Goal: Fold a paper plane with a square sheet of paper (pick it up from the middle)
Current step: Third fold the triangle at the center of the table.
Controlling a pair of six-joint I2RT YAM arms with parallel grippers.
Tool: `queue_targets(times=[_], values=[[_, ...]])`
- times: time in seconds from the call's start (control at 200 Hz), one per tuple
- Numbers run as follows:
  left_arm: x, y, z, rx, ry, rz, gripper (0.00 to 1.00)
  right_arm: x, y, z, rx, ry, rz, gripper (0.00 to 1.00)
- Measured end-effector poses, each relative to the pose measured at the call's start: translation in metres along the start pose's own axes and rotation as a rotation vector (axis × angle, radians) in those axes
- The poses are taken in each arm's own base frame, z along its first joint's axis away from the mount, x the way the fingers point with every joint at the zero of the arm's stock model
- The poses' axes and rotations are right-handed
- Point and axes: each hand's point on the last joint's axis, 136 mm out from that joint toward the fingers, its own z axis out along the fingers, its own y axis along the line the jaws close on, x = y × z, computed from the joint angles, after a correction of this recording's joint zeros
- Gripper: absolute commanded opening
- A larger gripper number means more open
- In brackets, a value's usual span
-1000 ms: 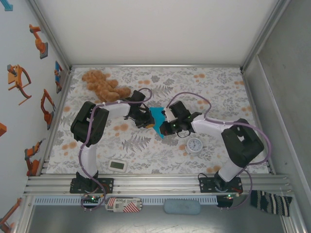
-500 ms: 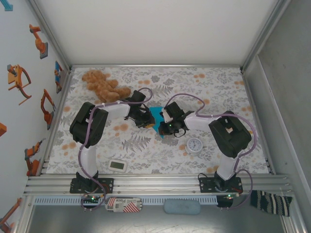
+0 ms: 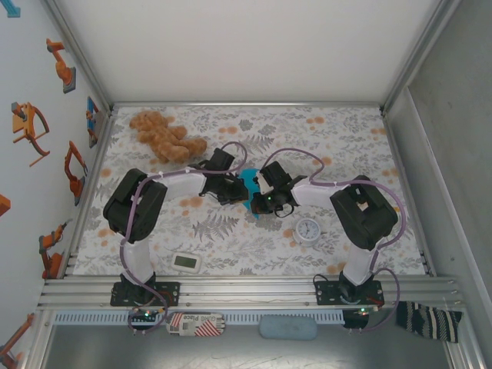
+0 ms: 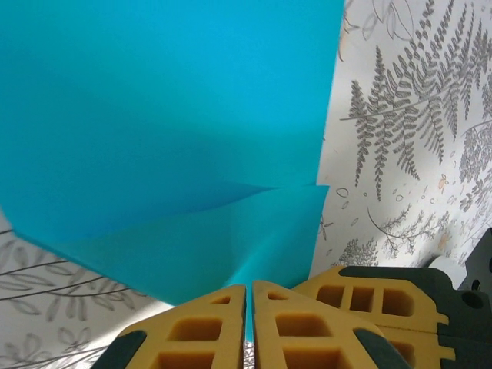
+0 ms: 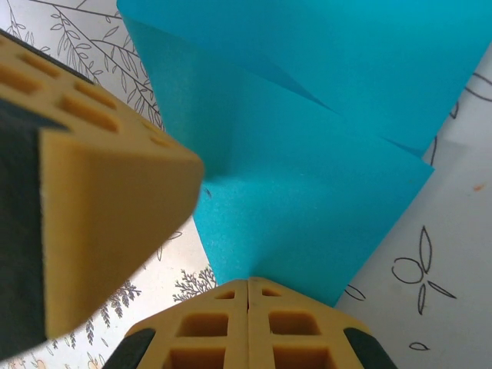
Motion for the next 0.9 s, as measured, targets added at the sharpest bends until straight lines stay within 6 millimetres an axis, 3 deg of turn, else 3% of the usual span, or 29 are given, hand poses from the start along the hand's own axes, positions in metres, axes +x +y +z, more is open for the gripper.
queue_targets(times=[0.21, 0.521, 0.901], values=[[0.007, 0.008, 0.014, -0.032, 0.021, 0.003, 0.11, 0.000, 0.000, 0.000, 0.000, 0.001, 0.001, 0.00], [0.000, 0.015, 0.011, -0.037, 0.008, 0.026, 0.12, -0.001, -0.001, 0.001, 0.004, -0.003, 0.002, 0.00], [-0.047, 0.059, -0.015, -0.036, -0.049, -0.069, 0.12, -0.007, -0.002, 0.003, 0.020, -0.035, -0.019, 0.00]])
